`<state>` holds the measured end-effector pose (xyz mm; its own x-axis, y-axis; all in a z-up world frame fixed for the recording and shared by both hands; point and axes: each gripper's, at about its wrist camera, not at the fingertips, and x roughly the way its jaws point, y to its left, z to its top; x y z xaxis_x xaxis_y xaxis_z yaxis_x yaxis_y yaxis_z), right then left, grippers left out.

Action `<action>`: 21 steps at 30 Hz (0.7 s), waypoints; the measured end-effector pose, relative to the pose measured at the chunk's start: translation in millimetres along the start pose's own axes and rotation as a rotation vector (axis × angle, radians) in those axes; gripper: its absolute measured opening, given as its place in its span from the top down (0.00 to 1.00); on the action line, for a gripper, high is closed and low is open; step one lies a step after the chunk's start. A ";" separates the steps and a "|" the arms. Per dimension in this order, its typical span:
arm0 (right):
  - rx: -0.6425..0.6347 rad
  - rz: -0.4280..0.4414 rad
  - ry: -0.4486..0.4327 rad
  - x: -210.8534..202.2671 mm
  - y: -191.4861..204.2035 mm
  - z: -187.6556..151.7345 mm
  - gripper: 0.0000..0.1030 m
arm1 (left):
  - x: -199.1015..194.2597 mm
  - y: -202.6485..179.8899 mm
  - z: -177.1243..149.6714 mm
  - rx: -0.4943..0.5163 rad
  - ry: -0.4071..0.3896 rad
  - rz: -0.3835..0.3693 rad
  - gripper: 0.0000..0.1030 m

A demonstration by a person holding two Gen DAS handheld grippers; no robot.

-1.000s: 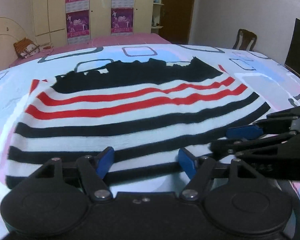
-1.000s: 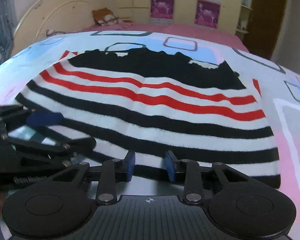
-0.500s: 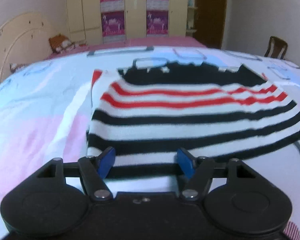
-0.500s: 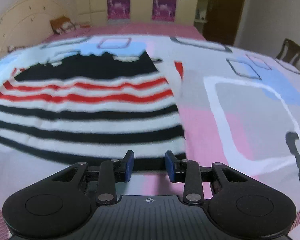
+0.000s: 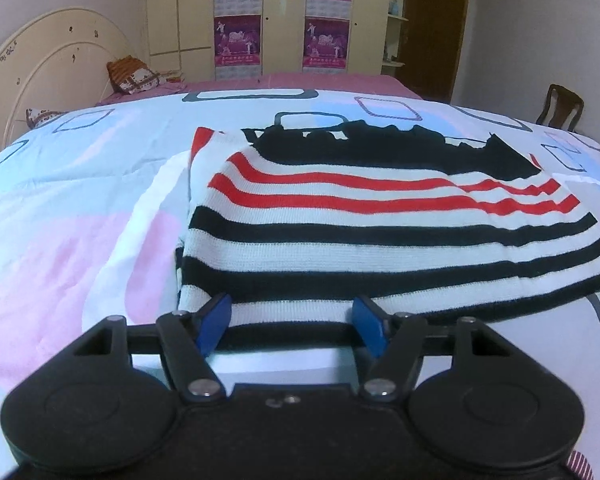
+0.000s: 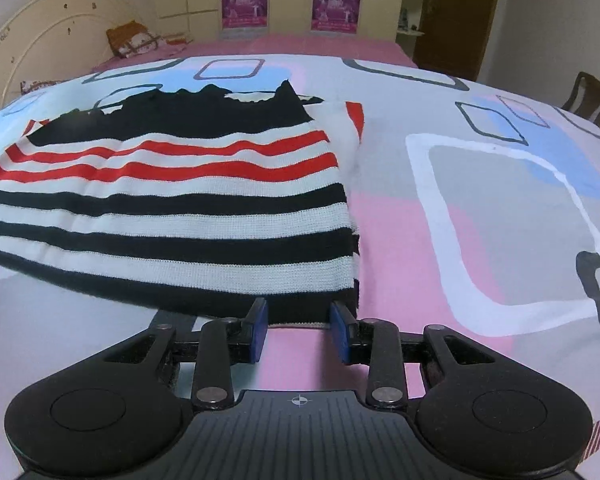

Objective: Fold small clothes

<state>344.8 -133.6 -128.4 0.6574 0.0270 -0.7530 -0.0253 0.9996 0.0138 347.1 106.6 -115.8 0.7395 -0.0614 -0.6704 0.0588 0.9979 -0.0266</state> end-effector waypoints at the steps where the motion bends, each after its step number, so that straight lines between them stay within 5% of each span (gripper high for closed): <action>1: 0.001 0.001 -0.002 0.2 -0.3 -0.3 0.67 | 1.0 -0.2 0.2 -0.001 -0.001 0.002 0.35; 17: -0.033 0.015 -0.003 -0.5 -1.3 -1.2 0.67 | -1.0 -1.8 6.5 0.033 0.043 -0.003 0.34; 20: -0.051 0.023 -0.010 -1.7 -1.3 -2.5 0.66 | -10.4 -3.7 5.3 0.034 0.051 0.009 0.29; 21: -0.062 0.021 -0.013 -4.1 -0.9 -2.9 0.64 | -16.9 -5.7 3.4 0.038 0.046 0.022 0.19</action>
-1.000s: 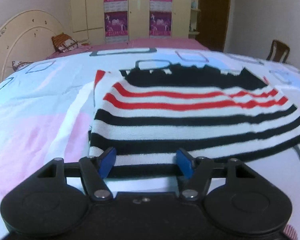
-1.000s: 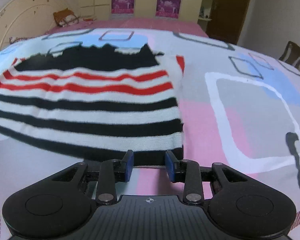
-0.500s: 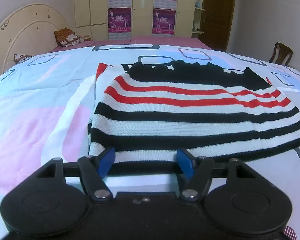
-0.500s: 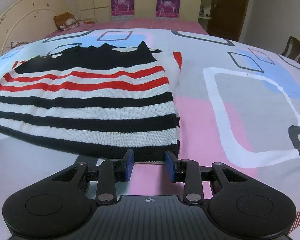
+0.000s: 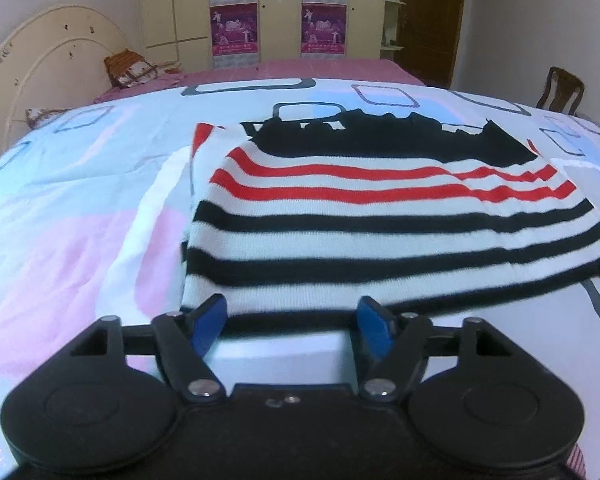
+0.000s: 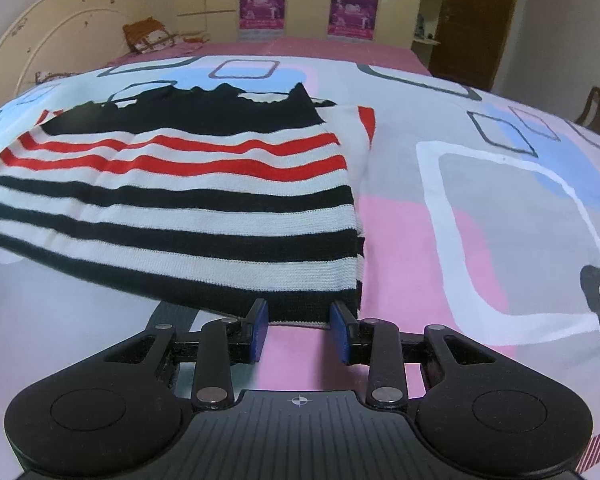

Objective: Fold small clothes

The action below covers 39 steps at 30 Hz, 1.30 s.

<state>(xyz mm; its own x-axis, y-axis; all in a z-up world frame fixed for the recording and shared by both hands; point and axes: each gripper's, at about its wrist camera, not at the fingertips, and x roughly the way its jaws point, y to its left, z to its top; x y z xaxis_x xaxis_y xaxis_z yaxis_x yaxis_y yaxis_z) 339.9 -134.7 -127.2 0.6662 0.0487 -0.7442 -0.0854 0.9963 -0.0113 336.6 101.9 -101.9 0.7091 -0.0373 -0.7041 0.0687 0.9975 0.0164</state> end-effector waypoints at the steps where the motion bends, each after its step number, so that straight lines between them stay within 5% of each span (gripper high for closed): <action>1: -0.006 -0.015 -0.013 -5.9 0.9 -0.8 0.49 | -7.8 -1.2 -3.8 0.000 -0.019 0.015 0.12; 2: -0.003 -0.043 -0.051 -14.9 2.0 -3.3 0.24 | -15.1 -1.2 -8.4 -0.008 -0.044 0.022 0.05; 4: 0.021 -0.016 -0.122 -32.3 -0.6 -10.0 0.22 | -24.1 3.3 -17.8 -0.076 -0.060 -0.018 0.12; 6: 0.083 0.030 -0.130 -40.9 -4.6 -14.8 0.38 | -24.3 12.8 -27.5 -0.218 -0.053 -0.094 0.34; 8: 0.127 0.064 -0.111 -41.9 -5.6 -16.6 0.90 | -16.7 24.6 -34.8 -0.383 -0.044 -0.154 0.43; 12: 0.158 0.120 -0.107 -42.0 0.8 -13.5 0.96 | -5.6 43.2 -38.1 -0.642 -0.100 -0.188 0.43; 16: 0.159 0.167 -0.086 -35.9 10.8 -4.1 0.96 | 13.2 56.3 -32.9 -0.782 -0.132 -0.199 0.44; 26: 0.191 0.247 -0.059 -3.8 32.9 35.8 0.96 | 54.3 90.8 -19.4 -0.958 -0.214 -0.208 0.62; 29: 0.179 0.271 -0.059 7.8 45.4 57.2 0.96 | 62.8 94.1 -12.2 -0.963 -0.216 -0.211 0.63; 32: 0.147 0.280 -0.055 22.0 62.9 76.0 0.96 | 69.7 98.4 -7.3 -0.960 -0.199 -0.231 0.80; 37: 0.090 0.296 -0.064 42.0 93.7 101.5 0.96 | 49.8 98.8 -2.5 -0.914 -0.263 -0.288 0.82; 39: 0.054 0.299 -0.053 53.9 104.6 103.7 0.96 | 60.2 102.4 -4.1 -0.922 -0.214 -0.274 0.82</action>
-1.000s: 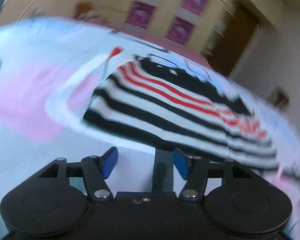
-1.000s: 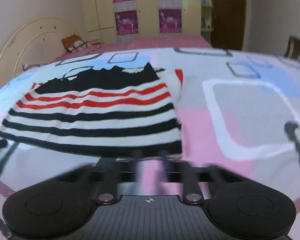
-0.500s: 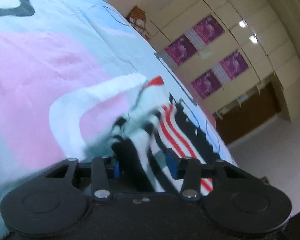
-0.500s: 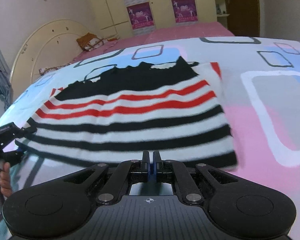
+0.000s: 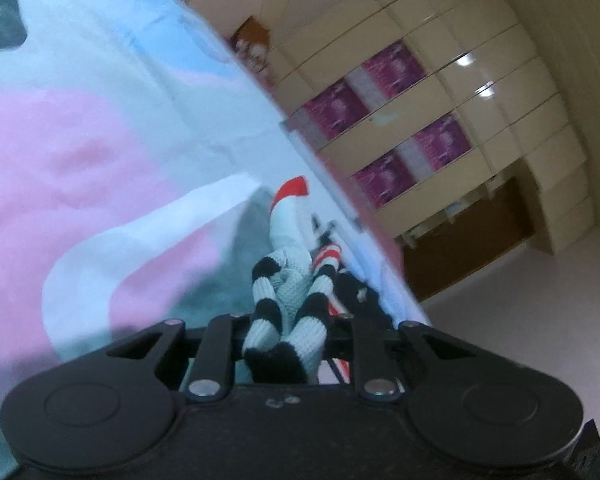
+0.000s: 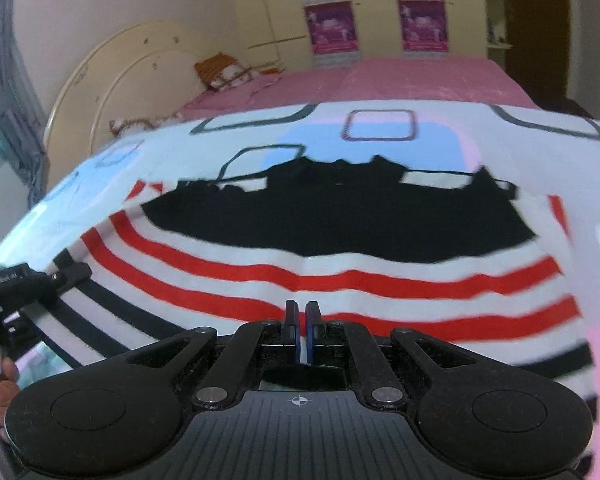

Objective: Fold small clothes

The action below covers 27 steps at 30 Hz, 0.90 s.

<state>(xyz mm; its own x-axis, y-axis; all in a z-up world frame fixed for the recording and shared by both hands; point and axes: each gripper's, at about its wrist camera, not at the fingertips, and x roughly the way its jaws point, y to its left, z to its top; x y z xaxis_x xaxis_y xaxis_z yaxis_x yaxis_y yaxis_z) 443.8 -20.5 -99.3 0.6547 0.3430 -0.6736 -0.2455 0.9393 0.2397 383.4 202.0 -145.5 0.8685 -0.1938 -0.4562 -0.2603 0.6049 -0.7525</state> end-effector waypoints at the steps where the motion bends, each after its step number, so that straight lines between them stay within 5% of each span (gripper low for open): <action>1: -0.022 -0.008 0.036 11.3 3.4 -3.3 0.96 | 5.5 5.3 1.2 -0.021 0.025 0.020 0.82; 10: -0.036 -0.040 0.026 26.1 1.7 -13.1 0.99 | -0.1 -15.0 7.1 0.041 0.021 -0.052 0.82; 17: 0.028 0.016 0.025 19.0 -11.1 -6.1 0.98 | 4.8 -81.4 -2.3 0.194 0.053 -0.113 0.83; 22: 0.237 0.030 -0.093 -28.6 -75.0 -6.0 0.98 | 14.8 -152.7 -29.1 0.337 0.098 -0.176 0.83; 27: 0.377 -0.042 -0.182 -87.6 -162.3 -9.6 0.98 | 39.1 -223.8 -91.6 0.495 0.208 -0.217 0.83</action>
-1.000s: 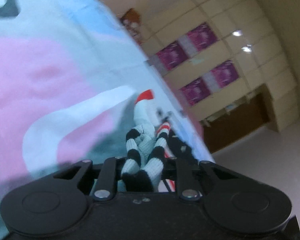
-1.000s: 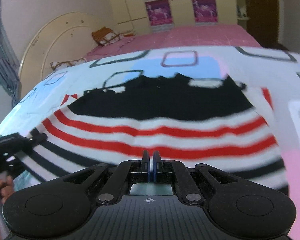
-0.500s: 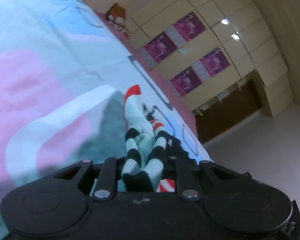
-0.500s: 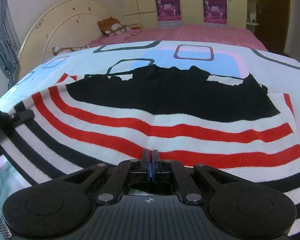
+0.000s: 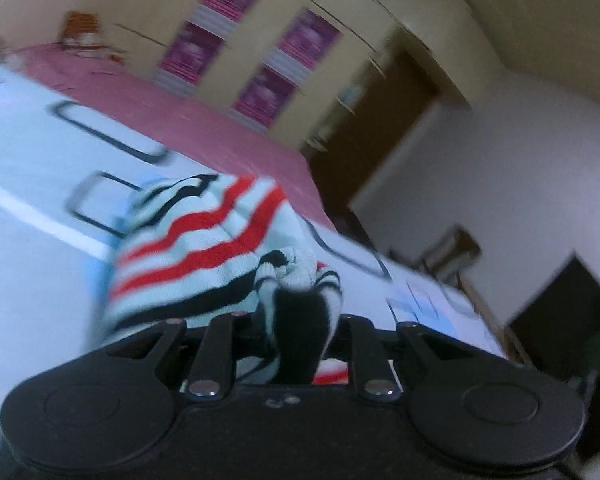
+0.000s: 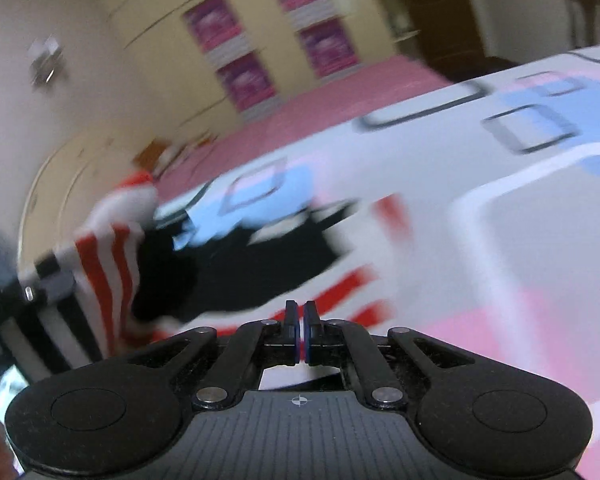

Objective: Fold small clothes

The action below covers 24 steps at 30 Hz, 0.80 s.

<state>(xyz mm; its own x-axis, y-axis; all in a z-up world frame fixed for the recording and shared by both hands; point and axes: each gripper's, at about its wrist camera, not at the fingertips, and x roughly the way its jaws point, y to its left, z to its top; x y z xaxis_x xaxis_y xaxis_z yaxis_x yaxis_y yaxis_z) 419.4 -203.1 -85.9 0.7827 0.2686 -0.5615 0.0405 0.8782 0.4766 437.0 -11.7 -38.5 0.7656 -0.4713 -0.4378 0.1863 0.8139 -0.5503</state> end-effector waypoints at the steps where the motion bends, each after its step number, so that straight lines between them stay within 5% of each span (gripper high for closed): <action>1: 0.021 -0.011 -0.012 -9.2 -14.9 7.4 0.98 | 15.7 -17.5 -9.0 0.033 0.041 -0.003 0.83; 5: 0.120 0.018 -0.030 -36.3 -67.7 26.5 0.97 | 78.1 -62.9 -58.5 0.161 0.266 0.028 0.74; 6: 0.149 0.030 -0.023 -39.5 -77.9 28.9 0.80 | 89.6 -70.1 -70.8 0.180 0.325 0.038 0.61; 7: 0.180 0.010 -0.017 -43.5 -87.0 30.8 0.27 | 92.6 -75.8 -78.9 0.186 0.353 0.040 0.53; 8: 0.192 0.009 -0.041 -49.6 -93.5 31.9 0.15 | 85.6 -80.7 -81.3 0.181 0.347 -0.008 0.41; 10: 0.180 0.080 -0.051 -63.0 -103.0 36.4 0.26 | 62.6 -78.3 -72.0 0.127 0.306 -0.107 0.43; 13: 0.234 0.172 0.022 -60.0 -110.3 38.7 0.53 | 29.7 -55.5 -47.6 0.100 0.219 -0.060 0.54; 17: 0.213 0.285 0.116 -42.8 -88.7 36.8 0.53 | 15.6 -0.2 -15.1 0.107 0.158 0.109 0.61; 20: 0.187 0.318 0.198 -20.6 -67.8 33.2 0.53 | 29.8 33.0 -5.6 0.096 0.182 0.153 0.71; 24: 0.119 0.256 0.251 -0.2 -46.8 28.9 0.53 | 48.9 55.7 0.5 0.043 0.215 0.115 0.68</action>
<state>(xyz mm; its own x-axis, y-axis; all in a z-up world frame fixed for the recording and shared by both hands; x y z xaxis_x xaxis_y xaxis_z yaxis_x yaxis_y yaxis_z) 435.2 -255.7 -88.6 0.6005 0.5756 -0.5551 -0.0536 0.7216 0.6902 485.1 10.7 -90.2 0.6353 -0.4327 -0.6397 0.1351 0.8778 -0.4596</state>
